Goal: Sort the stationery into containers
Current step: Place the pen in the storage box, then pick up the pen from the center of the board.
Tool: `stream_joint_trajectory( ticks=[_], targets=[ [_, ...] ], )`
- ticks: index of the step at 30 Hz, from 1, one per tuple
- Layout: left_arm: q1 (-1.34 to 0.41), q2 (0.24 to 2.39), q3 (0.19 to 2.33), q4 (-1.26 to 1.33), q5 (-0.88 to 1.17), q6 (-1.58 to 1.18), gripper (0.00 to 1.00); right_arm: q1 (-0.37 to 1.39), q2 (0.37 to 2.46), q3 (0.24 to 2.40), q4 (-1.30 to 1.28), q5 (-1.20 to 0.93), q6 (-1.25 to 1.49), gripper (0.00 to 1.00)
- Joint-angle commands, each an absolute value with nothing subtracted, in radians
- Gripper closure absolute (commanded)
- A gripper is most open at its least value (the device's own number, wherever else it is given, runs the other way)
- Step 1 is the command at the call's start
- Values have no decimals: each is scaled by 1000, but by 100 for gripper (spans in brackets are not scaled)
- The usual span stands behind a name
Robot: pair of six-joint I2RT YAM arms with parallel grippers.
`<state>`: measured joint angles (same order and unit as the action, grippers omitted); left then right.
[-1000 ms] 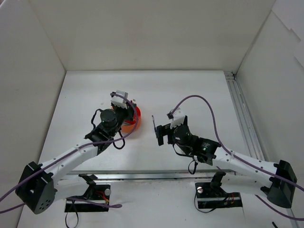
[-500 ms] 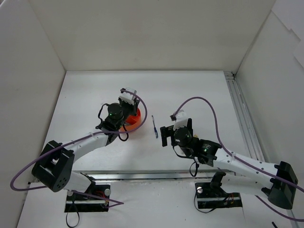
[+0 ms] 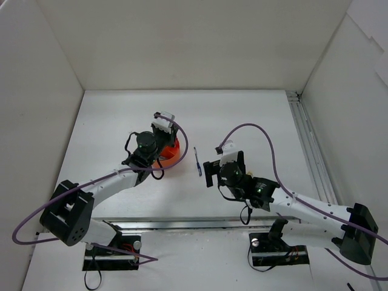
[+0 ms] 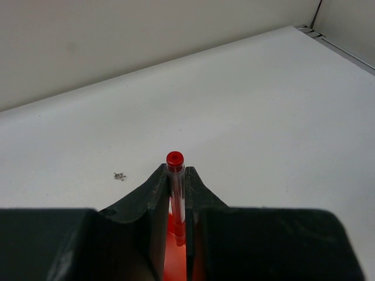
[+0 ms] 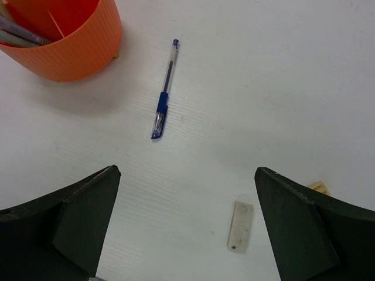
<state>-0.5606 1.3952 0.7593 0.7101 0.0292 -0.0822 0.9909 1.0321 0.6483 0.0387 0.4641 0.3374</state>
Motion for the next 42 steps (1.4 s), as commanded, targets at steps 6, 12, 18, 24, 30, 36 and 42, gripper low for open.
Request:
stream_joint_trajectory(
  ticks=[6, 12, 18, 24, 30, 36, 42],
  targets=[
    [-552, 1399, 801, 732, 5, -127, 98, 994, 1140, 761, 46, 528, 363, 2],
    [-552, 1399, 799, 693, 5, -150, 95, 994, 1233, 813, 37, 554, 383, 2],
    [-543, 1379, 773, 704, -12, -167, 66, 965, 1339, 874, 37, 531, 371, 2],
    [-543, 1339, 788, 666, 21, -161, 39, 913, 1408, 893, 75, 437, 376, 2],
    [-534, 1256, 799, 608, 34, -163, 1, 868, 1505, 920, 143, 312, 370, 2],
    [-534, 1086, 790, 483, 6, -204, 1, 859, 1657, 997, 149, 278, 365, 4],
    [-534, 870, 755, 279, -92, -281, 1, 848, 1741, 1006, 159, 272, 397, 15]
  ],
)
